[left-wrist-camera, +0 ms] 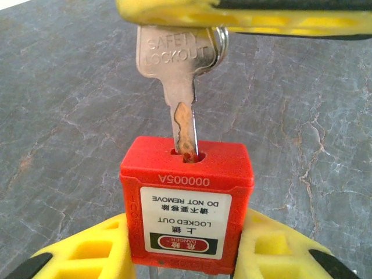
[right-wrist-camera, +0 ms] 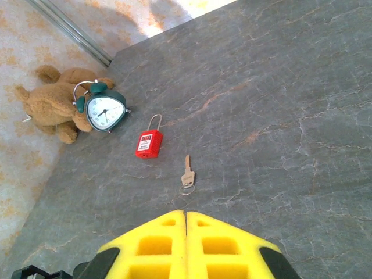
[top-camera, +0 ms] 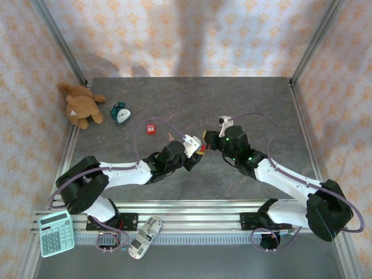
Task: Unlock with the key
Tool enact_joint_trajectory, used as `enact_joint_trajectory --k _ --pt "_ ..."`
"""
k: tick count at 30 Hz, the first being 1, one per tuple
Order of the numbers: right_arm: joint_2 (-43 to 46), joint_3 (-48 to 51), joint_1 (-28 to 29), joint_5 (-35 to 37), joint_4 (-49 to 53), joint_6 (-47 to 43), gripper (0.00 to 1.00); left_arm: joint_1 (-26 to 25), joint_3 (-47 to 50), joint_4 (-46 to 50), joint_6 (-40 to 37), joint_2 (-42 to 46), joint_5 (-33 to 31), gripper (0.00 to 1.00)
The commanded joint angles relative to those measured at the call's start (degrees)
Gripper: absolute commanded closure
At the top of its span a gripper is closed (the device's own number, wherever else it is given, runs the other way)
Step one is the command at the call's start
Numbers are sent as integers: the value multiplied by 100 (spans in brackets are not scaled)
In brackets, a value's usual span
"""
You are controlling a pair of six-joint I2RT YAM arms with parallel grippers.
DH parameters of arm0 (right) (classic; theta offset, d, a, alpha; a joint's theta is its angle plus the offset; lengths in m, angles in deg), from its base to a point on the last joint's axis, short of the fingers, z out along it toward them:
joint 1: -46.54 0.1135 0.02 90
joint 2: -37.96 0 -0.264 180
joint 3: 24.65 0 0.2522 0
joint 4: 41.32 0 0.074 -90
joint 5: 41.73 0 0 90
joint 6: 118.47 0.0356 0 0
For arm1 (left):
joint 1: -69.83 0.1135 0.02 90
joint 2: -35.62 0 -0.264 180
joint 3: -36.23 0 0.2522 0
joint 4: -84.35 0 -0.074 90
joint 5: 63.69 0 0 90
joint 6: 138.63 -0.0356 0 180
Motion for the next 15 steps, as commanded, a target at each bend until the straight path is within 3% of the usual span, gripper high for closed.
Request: enact_joint_trajectory --k 1,15 --pt "60 146 96 -17 75 -99 100 -19 -256 -511 180 -48 -304 75" --pt "136 335 157 -328 104 -257 100 -15 -383 -705 298 -157 -316 75"
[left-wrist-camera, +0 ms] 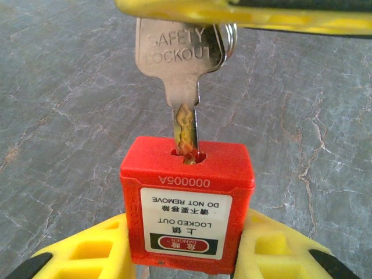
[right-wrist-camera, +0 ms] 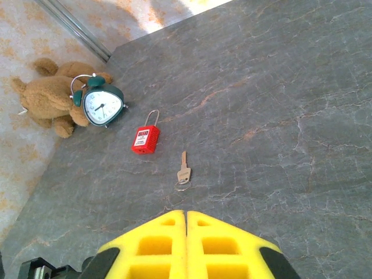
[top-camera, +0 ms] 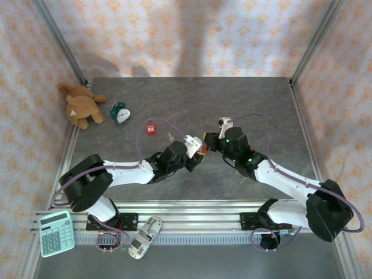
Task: Unlock with the key
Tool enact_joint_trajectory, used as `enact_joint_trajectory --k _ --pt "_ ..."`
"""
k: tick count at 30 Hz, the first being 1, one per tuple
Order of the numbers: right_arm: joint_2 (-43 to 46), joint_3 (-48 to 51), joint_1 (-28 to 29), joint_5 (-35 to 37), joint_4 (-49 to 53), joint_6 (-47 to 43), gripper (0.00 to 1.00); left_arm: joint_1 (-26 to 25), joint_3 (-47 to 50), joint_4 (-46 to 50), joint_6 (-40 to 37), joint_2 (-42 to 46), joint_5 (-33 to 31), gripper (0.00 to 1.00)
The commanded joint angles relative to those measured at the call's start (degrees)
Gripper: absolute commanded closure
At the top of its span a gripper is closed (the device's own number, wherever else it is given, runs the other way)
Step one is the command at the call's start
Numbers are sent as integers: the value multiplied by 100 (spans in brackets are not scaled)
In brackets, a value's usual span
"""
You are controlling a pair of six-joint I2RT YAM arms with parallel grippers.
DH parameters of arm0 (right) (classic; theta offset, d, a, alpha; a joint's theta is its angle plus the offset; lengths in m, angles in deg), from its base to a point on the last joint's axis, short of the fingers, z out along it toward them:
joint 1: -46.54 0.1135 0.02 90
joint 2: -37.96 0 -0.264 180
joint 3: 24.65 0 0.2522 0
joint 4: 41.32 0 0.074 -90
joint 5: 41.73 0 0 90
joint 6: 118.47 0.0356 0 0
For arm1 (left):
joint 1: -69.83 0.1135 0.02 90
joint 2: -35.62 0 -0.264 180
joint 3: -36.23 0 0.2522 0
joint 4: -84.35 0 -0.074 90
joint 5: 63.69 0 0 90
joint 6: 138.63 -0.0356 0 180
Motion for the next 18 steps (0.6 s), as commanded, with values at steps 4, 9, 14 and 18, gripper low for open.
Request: enact_joint_trajectory --k 4,9,14,18 --pt "130 185 135 -279 284 -122 100 17 -257 -790 170 58 -324 76" --pt "60 154 135 -150 326 -48 100 21 -167 -961 184 143 -348 76" --pt "-5 162 135 87 388 174 100 20 -123 -1003 154 204 -421 76" --pt "-7 228 137 -66 337 174 100 18 -97 -1045 129 252 -433 76"
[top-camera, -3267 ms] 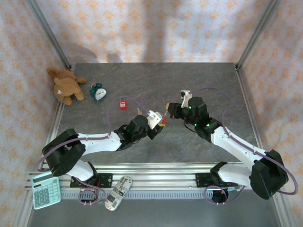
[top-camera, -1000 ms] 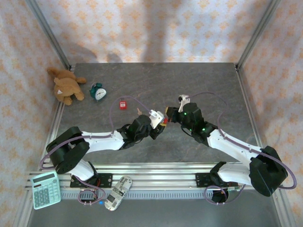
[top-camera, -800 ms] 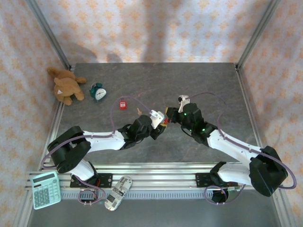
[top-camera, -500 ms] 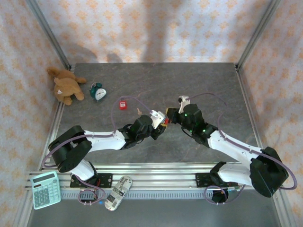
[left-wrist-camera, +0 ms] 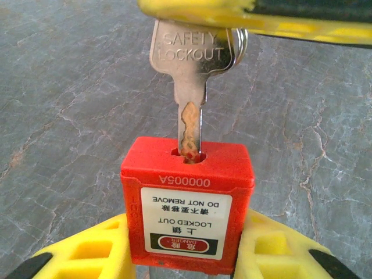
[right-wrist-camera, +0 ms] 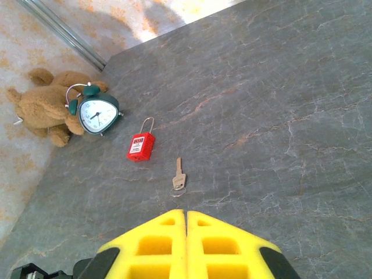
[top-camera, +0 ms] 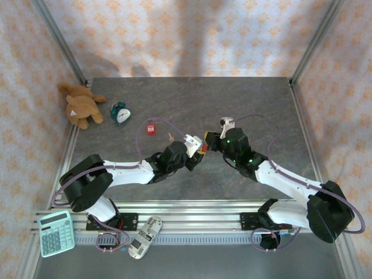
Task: Unlock with the key
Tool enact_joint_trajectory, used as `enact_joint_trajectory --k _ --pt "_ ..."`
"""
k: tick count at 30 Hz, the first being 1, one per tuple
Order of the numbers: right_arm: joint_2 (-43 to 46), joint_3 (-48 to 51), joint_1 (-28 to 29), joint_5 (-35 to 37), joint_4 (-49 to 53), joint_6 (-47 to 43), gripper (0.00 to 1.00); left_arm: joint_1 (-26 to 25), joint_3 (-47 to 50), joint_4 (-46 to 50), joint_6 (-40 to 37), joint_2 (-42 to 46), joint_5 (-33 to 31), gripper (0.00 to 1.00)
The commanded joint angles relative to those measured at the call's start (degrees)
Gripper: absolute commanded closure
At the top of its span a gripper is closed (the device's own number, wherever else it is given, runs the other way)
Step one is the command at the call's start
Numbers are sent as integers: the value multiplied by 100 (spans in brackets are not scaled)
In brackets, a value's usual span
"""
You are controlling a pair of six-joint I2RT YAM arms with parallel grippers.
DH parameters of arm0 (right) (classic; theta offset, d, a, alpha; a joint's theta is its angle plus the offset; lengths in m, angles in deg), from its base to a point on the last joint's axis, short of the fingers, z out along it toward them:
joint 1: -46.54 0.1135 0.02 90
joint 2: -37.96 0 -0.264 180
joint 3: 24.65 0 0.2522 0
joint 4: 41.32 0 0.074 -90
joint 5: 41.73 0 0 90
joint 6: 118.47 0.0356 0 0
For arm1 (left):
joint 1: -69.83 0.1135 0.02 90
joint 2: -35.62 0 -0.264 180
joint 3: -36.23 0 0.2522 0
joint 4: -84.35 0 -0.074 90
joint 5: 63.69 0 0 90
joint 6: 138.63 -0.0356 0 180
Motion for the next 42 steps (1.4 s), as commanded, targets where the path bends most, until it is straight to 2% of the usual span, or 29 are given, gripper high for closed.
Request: enact_joint_trajectory --k 1,8,19,26,30,35,39,42 --pt "-74 200 139 -347 346 29 100 19 -99 -921 68 253 -330 76" --pt "-53 295 139 -930 177 -73 100 23 -178 -802 4 243 -201 76" --pt "-81 448 145 -971 318 -207 100 52 -81 -952 58 453 -124 77" --pt "-150 328 144 -965 425 -217 100 52 -205 -687 -55 446 -66 77" --pt "105 125 144 -681 775 -292 93 52 -229 -345 -199 444 -180 77" --pt "514 -264 114 -234 1239 -349 77 49 -283 287 -515 557 -540 77" --pt "665 -505 11 42 1502 -412 69 52 -283 566 -679 665 -697 77" --pt "772 -583 -120 121 1610 -411 68 52 -307 741 -741 682 -776 77"
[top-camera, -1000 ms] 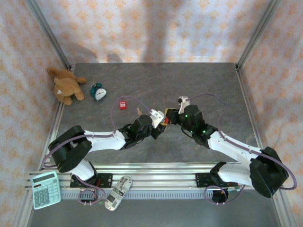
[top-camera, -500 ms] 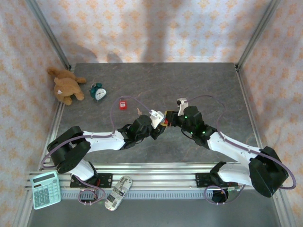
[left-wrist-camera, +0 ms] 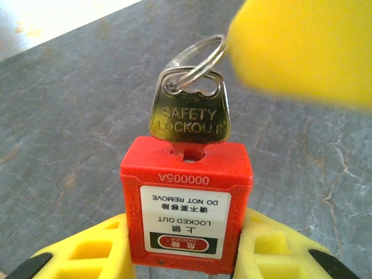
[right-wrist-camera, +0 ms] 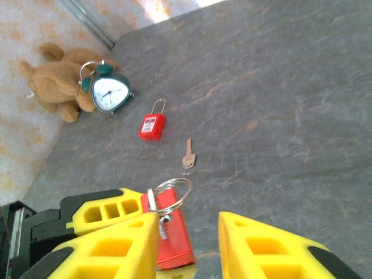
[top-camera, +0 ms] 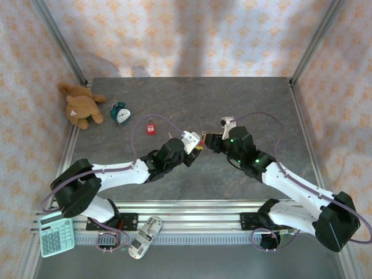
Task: Unlock with the key
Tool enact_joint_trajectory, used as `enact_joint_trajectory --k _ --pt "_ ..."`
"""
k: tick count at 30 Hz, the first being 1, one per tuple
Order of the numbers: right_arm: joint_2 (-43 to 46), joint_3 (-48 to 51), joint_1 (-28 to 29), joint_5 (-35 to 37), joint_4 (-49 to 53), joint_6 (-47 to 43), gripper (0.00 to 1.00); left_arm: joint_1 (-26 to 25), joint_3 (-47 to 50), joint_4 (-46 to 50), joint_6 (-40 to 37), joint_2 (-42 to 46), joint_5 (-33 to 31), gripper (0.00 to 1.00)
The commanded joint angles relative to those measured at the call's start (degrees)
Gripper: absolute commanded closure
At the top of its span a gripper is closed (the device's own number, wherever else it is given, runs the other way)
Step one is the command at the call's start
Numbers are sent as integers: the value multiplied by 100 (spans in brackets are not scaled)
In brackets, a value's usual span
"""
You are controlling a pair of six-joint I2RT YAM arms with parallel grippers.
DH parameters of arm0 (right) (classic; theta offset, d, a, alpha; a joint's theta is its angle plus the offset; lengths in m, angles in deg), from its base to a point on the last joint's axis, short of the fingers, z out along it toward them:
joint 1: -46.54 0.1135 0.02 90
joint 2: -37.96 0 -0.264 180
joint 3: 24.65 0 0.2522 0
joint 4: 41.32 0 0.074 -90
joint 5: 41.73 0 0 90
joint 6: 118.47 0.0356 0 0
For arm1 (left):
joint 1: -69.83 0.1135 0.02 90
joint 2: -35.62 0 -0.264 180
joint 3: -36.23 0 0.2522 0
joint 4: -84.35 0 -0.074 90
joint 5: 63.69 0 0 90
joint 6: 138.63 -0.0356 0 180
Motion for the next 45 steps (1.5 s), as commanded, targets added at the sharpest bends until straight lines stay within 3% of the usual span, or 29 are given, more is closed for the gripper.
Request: enact_joint_trajectory --k 1,6,10,17,22,28,34,39,41,45 --pt "205 -198 -156 327 373 -60 67 34 -173 285 -216 148 -346 77" --pt "336 -359 -390 350 582 -152 66 32 -313 624 -339 103 -670 78" --pt "328 -291 -672 358 487 -41 63 -31 -654 1165 -685 -10 -1390 78" --pt "230 -154 -1077 17 105 216 59 -453 -1651 2150 -2147 -468 -3134 78" --pt "301 -64 -1234 -223 -191 226 49 -725 -1873 2120 -3513 -663 -4275 78" --pt "255 41 -1250 -91 -241 220 48 -993 -1182 705 -5321 -772 -5135 79" --pt "-77 86 -1311 -270 -467 260 49 -1302 -224 -1950 -7082 -1056 -5419 79" --pt "-288 18 -1394 -977 -600 49 62 -1578 246 -4330 -8196 -1651 -5427 78" --pt "-381 -20 -1394 -1357 -585 -65 70 -1610 244 -4852 -8423 -1843 -5424 78" --pt "-499 -45 -1394 -2004 -423 -332 74 -1657 316 -5254 -8562 -2087 -5404 78"
